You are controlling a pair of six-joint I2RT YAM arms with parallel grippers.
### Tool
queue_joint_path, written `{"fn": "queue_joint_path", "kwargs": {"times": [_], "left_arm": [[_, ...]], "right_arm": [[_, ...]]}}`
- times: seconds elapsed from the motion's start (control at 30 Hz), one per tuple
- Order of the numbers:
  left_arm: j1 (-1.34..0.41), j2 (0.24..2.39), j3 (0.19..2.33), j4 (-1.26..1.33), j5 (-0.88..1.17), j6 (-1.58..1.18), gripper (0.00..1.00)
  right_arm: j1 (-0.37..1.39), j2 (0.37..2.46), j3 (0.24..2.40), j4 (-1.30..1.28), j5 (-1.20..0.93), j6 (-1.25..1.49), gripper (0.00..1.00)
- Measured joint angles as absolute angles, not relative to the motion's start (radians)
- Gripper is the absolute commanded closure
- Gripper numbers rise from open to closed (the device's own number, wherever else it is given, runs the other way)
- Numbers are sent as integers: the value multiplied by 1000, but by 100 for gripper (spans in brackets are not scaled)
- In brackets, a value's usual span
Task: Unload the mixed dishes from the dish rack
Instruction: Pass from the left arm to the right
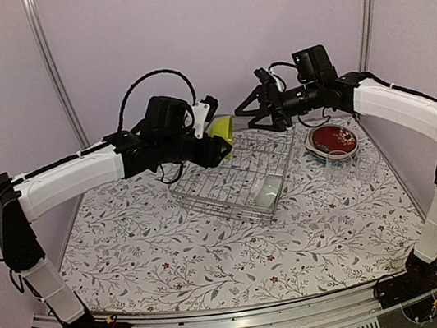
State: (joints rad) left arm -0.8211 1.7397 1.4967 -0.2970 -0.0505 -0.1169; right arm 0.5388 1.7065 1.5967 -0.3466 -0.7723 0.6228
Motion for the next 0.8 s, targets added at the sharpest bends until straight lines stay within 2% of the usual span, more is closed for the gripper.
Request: {"fn": "queue_joint_path", "kwargs": {"times": [0.1,0.27,0.57,0.67,0.8], "left_arm": [[-823,1728,1485,-276,-44,-124,53],[-828,1724,1481,-245,-35,-127,53],[-843,1724,1478,-236,-35,-127,53],[-850,1724,1478,-232,-38,-122,54],[-860,1724,1478,-224,-51,-109,53]], "right_arm": [[556,1746,1597,-312,-773,666,35],[574,1787,1599,-259,-772,726,41],[591,1823,1641,-198,-774,785,64],[593,1837,1643,-173,-778,805,76],[595,1850,1643,-155,-780,832,99]]}}
